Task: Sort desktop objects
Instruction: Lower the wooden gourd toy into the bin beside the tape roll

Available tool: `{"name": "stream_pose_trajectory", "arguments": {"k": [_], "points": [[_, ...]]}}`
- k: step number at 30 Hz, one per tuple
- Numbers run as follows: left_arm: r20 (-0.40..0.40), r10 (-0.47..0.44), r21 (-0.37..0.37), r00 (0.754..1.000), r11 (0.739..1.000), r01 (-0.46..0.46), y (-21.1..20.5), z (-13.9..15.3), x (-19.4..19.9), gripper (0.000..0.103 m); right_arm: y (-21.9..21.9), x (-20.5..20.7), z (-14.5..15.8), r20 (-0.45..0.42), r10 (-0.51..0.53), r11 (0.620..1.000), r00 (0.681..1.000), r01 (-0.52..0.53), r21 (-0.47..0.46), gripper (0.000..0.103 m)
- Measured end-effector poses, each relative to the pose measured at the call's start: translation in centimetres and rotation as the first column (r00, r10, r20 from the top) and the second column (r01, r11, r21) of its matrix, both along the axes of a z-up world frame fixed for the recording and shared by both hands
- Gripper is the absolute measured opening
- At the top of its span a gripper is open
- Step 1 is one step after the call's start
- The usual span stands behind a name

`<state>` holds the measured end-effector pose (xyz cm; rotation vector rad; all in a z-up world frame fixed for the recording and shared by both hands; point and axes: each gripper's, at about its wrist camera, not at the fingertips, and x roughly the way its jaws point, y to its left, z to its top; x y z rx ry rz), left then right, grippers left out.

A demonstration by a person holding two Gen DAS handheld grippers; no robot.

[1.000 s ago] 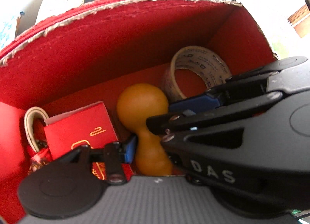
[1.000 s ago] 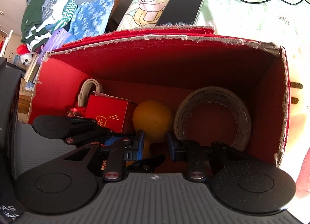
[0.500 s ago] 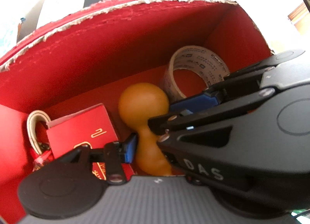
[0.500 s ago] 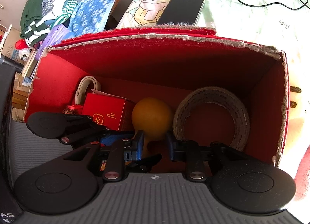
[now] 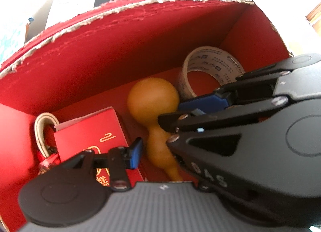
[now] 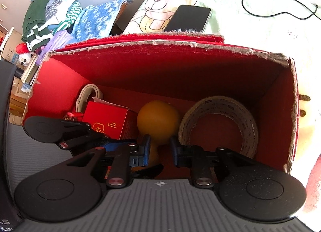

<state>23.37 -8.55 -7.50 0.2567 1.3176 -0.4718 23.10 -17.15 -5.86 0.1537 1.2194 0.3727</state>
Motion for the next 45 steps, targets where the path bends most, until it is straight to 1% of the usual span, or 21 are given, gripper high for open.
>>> {"name": "stream_pose_trajectory", "arguments": {"k": [8,9,11,15,18,27,30,32,39,40,44,45], "points": [[0.004,0.000,0.011,1.000,1.000,-0.001,-0.7,-0.3,0.2,0.044,0.0,-0.2,0.0,0.014,-0.024,1.000,1.000,0.024,-0.009,0.018],[0.003,0.001,0.011,1.000,1.000,-0.001,-1.5,-1.1,0.5,0.045,0.0,-0.2,0.0,0.015,-0.026,1.000,1.000,0.026,-0.008,0.018],[0.003,0.002,0.011,1.000,1.000,-0.002,-1.6,-1.2,0.5,0.047,0.0,-0.2,0.0,0.016,-0.028,1.000,0.999,0.028,-0.006,0.018],[0.002,0.000,0.008,1.000,1.000,0.000,-1.2,-1.7,0.6,0.048,-0.1,-0.2,-0.2,0.008,-0.027,1.000,1.000,0.027,0.014,0.019],[0.003,-0.001,0.002,1.000,1.000,0.001,-1.1,-1.7,0.6,0.050,-0.3,-0.1,-0.3,-0.004,-0.014,0.998,1.000,0.014,0.055,0.017],[0.025,-0.001,0.002,1.000,1.000,0.001,-1.4,-1.8,0.7,0.051,-0.3,-0.2,-0.1,0.000,-0.013,0.997,1.000,0.013,0.081,0.015],[0.028,0.003,0.002,1.000,1.000,-0.003,-1.4,-2.1,0.7,0.051,-0.3,-0.2,-0.1,0.000,-0.020,0.997,1.000,0.020,0.078,0.016],[0.027,0.005,-0.003,1.000,1.000,-0.005,-1.3,-2.8,0.6,0.051,-0.3,-0.1,-0.1,0.000,-0.026,0.997,1.000,0.026,0.073,0.017],[0.044,0.011,-0.006,0.999,1.000,-0.011,-1.4,-3.4,0.8,0.051,-0.3,-0.2,-0.1,0.015,-0.045,0.998,0.999,0.044,0.044,0.017],[0.044,0.013,-0.008,0.999,1.000,-0.013,-0.1,-2.5,-0.2,0.051,-0.3,-0.1,-0.1,0.013,-0.047,0.998,0.999,0.046,0.039,0.017],[0.037,0.031,-0.016,0.999,0.999,-0.030,0.5,-2.7,0.0,0.052,-0.3,0.1,-0.2,0.008,-0.053,0.998,0.999,0.053,0.024,0.017],[0.035,0.034,-0.018,0.999,0.999,-0.034,0.4,-2.2,0.0,0.052,-0.3,0.1,-0.2,0.009,-0.054,0.998,0.998,0.054,0.022,0.017]]}}
